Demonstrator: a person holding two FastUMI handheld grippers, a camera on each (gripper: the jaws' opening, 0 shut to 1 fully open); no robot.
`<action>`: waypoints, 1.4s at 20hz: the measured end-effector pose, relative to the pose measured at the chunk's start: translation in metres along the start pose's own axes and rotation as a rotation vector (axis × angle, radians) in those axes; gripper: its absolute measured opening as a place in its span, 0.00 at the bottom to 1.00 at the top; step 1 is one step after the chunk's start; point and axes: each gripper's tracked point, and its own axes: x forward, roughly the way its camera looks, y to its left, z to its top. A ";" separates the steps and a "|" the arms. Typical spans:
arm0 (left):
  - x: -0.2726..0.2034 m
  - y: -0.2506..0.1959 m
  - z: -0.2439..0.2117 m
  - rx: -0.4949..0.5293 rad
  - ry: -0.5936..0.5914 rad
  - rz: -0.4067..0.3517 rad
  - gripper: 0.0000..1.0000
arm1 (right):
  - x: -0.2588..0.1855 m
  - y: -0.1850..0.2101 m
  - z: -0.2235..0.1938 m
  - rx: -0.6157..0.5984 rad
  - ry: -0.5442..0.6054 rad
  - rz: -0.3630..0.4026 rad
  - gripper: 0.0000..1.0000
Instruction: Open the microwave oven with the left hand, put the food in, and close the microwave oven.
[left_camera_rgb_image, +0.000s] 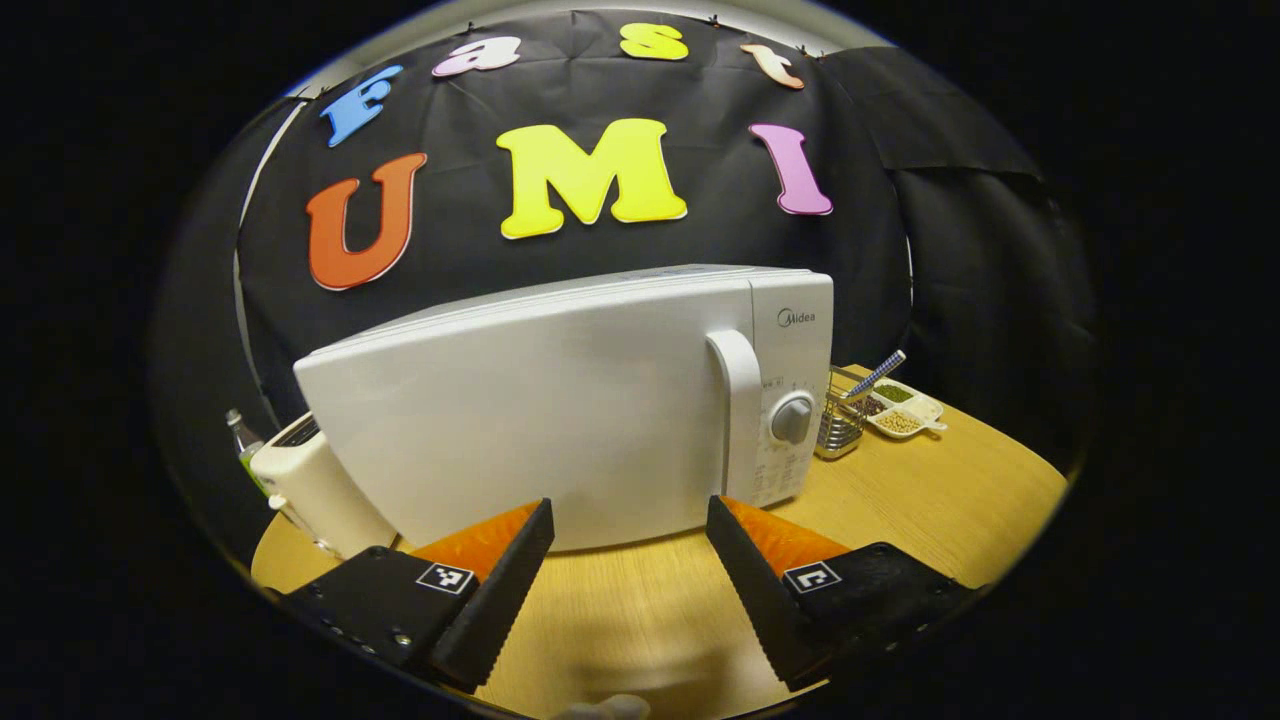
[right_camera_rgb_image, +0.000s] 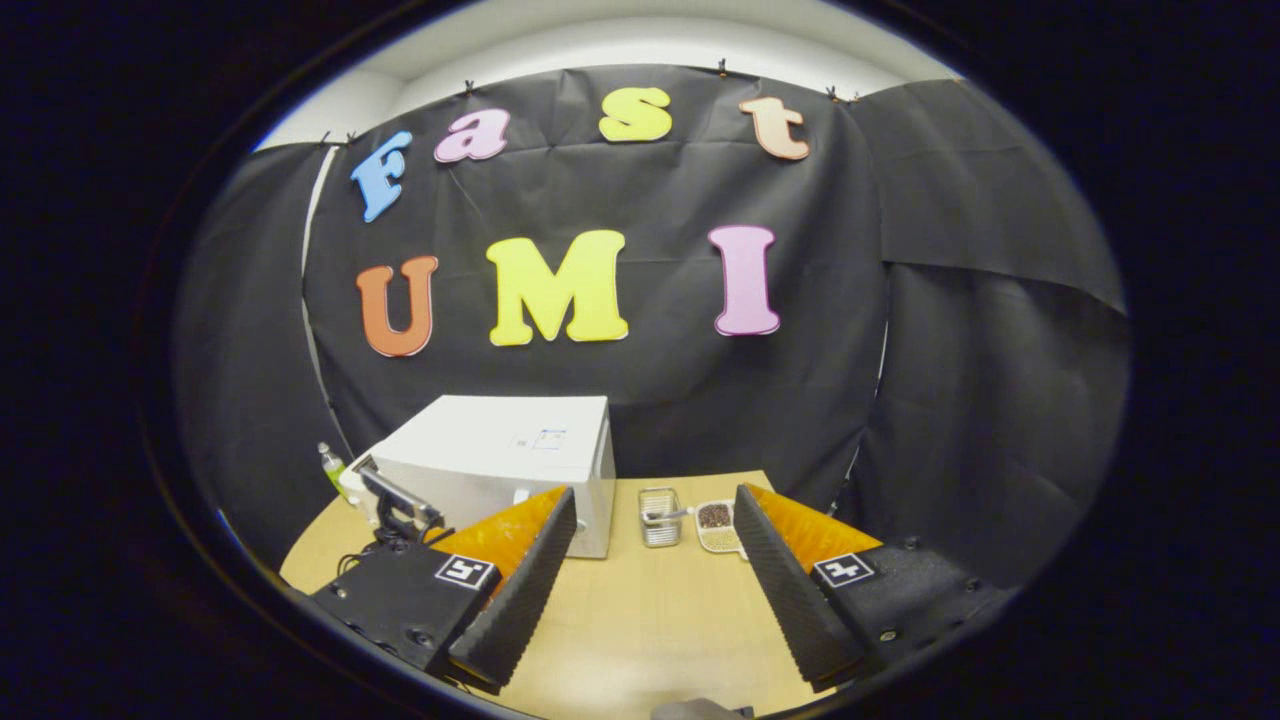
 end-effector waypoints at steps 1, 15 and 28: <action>-0.019 0.003 0.006 -0.041 -0.014 0.003 0.96 | -0.001 0.001 -0.004 -0.009 -0.001 0.001 1.00; -0.242 0.083 0.139 -0.047 -0.251 0.144 0.96 | -0.061 0.032 -0.006 0.017 -0.145 -0.023 0.92; -0.278 0.103 0.194 -0.090 -0.365 0.166 0.96 | -0.088 0.064 0.002 0.006 -0.192 0.011 1.00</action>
